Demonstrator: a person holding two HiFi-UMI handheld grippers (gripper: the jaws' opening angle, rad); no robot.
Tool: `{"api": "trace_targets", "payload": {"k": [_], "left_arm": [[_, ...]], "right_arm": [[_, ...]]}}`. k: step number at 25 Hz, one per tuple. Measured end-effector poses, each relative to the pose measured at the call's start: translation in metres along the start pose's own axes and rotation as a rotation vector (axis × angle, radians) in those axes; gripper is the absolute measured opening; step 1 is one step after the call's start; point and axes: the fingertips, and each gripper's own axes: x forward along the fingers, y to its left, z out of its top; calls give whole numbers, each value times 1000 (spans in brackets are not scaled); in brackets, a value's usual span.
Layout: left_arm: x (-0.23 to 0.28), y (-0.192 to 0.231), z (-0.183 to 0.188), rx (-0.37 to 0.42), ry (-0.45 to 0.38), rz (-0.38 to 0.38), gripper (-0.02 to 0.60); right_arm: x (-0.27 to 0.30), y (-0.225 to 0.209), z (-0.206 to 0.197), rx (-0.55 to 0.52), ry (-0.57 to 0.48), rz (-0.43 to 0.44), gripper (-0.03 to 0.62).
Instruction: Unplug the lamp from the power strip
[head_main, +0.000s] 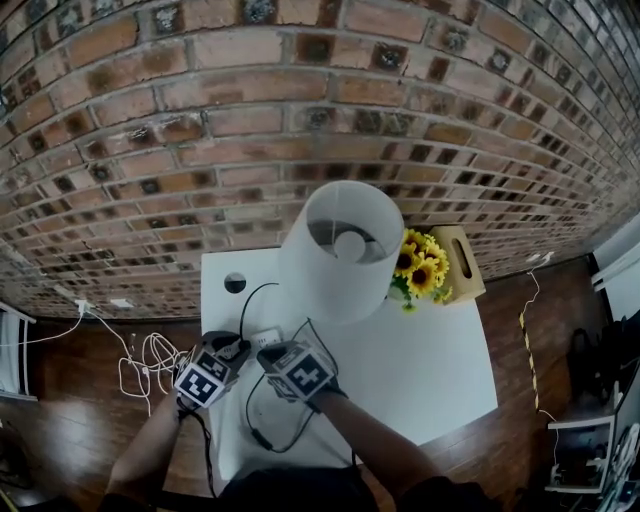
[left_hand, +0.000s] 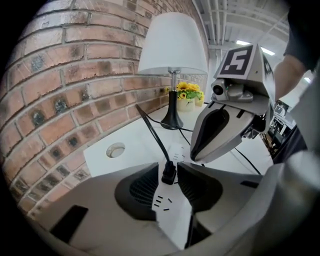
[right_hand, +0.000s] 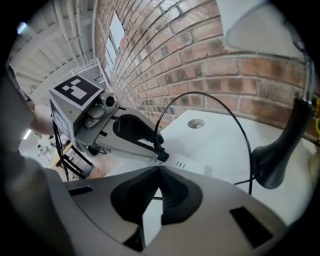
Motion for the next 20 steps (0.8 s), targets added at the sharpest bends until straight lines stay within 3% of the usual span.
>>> {"api": "trace_targets", "payload": {"k": [8,16,20], "left_arm": [[8,-3,2,21,9,-13,97],[7,-2,5,-58,-29,-54,97],[6,0,6,-113,-53,-39,97]], "right_arm": [[14,-9,-4,-13,56,-27,-12],[18,-13,-2,-8,109,-33,-12],[17,-8,-7,-30,187,-35,-12]]}}
